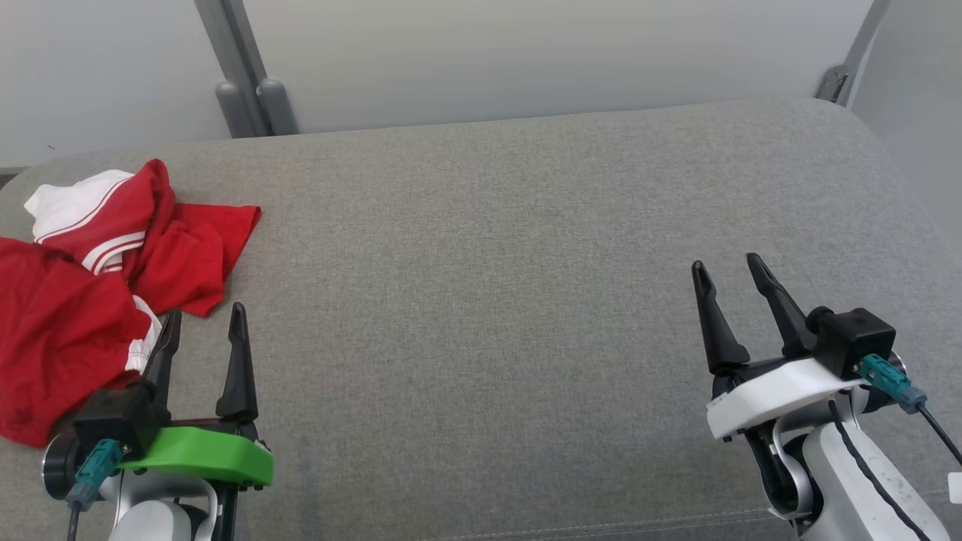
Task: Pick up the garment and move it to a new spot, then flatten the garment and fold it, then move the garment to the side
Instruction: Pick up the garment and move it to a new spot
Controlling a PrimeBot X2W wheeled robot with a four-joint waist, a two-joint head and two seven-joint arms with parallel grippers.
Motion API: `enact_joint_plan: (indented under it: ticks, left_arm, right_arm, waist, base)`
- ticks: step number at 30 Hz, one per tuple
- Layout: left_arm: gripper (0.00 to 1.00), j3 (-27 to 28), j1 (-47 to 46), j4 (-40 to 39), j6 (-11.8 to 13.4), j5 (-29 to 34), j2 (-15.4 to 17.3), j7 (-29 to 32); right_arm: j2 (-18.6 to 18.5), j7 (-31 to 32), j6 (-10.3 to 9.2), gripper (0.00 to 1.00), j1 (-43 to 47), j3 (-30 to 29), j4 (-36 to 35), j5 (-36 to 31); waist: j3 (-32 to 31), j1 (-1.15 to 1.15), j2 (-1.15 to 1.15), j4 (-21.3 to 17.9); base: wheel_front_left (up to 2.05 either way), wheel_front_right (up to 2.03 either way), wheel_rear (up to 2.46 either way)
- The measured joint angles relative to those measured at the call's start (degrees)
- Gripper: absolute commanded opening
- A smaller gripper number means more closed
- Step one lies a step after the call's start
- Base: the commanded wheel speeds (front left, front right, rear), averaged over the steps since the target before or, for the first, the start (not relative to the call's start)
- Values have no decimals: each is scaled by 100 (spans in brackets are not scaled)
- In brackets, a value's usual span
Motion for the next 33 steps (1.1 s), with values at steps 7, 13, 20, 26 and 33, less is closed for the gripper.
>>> enact_joint_plan:
  ticks: [7, 13, 20, 26, 33]
  left_arm:
    - [100, 15, -30, 32, -34, 1, -41, -1]
    - [100, 59, -49, 40, -53, 29, -68, -1]
    - [100, 130, -116, 36, -56, 42, -82, -1]
    - [100, 200, -158, 26, -59, 42, -99, -1]
    - [100, 261, -240, 4, -101, 42, -115, -1]
  right_arm:
    - [-7, 0, 42, 100, 1, -58, -40, -9]
    - [8, 0, 85, 100, 1, -67, -109, -49]
    - [54, 0, 135, 100, 1, -58, -142, -91]
    - [57, 0, 178, 100, -32, -51, -172, -178]
    - [57, 0, 233, 100, -140, -20, -177, -258]
  waist:
    - [9, 0, 0, 167]
    - [25, 0, 0, 363]
    - [87, 0, 0, 624]
    - [190, 0, 0, 865]
    - [342, 0, 0, 1173]
  base:
    - [0, 0, 0]
    - [0, 0, 0]
    - [0, 0, 0]
    - [0, 0, 0]
    - [0, 0, 0]
